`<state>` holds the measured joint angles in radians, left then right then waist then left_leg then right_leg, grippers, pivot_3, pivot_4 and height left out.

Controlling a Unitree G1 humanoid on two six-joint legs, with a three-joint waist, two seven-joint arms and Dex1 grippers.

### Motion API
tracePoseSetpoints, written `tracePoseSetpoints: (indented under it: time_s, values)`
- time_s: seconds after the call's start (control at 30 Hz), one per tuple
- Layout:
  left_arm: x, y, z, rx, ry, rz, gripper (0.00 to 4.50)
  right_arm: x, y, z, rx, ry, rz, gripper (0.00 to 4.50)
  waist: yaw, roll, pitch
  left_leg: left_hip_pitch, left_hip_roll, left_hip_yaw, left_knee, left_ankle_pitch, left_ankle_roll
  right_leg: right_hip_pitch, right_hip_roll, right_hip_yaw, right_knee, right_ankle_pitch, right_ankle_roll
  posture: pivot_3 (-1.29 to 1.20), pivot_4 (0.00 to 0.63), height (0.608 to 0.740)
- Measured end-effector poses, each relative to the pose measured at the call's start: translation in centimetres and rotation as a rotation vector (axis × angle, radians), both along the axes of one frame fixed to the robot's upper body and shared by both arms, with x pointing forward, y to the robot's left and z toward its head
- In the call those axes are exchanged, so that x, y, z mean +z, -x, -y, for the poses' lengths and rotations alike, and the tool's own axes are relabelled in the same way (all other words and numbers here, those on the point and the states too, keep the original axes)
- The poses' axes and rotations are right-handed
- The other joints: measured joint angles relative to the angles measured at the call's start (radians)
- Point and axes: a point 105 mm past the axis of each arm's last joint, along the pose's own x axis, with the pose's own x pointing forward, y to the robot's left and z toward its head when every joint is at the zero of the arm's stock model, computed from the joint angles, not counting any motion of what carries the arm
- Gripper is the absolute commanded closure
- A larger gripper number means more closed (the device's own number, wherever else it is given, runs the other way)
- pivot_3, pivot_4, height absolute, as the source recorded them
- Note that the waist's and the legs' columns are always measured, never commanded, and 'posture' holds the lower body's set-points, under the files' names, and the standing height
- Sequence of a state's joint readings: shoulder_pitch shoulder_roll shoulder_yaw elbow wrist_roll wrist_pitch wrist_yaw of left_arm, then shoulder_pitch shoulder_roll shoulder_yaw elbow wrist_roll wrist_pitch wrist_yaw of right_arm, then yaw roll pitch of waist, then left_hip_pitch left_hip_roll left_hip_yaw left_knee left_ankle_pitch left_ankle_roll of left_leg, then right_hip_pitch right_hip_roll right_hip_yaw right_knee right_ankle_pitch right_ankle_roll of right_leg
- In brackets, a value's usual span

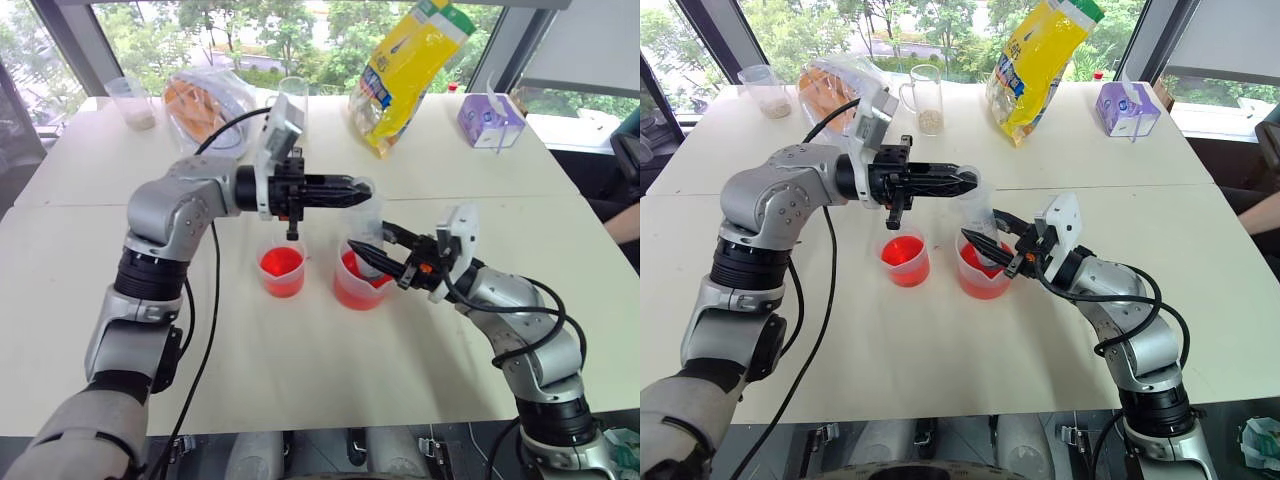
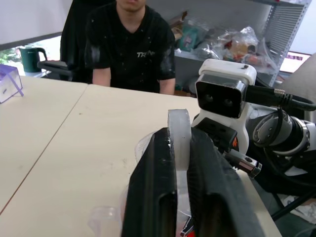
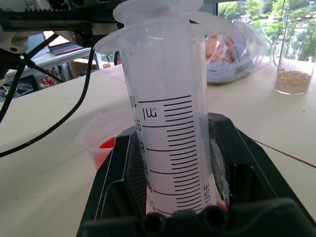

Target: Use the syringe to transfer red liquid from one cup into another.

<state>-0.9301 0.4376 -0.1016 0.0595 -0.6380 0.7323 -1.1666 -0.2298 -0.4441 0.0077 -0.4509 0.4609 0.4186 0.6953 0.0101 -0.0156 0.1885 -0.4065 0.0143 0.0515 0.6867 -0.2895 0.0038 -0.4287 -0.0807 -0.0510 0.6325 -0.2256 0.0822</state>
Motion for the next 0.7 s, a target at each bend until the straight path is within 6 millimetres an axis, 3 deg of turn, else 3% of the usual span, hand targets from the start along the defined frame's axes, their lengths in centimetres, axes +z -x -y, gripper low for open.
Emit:
tracePoseSetpoints:
  time_s: [0.7]
  values:
    - [1.2, -0.5, 0.3, -0.014, 0.011, -0.018, 4.4, -0.3, 0.4, 0.5, 0.028, 0.006, -0.072, 3.11, 0.0, 0.0, 0.0, 0.0, 0.0, 0.0, 0.0, 0.0, 0.0, 0.0, 0.0, 0.0, 0.0, 0.0, 0.0, 0.0, 0.15, 0.74]
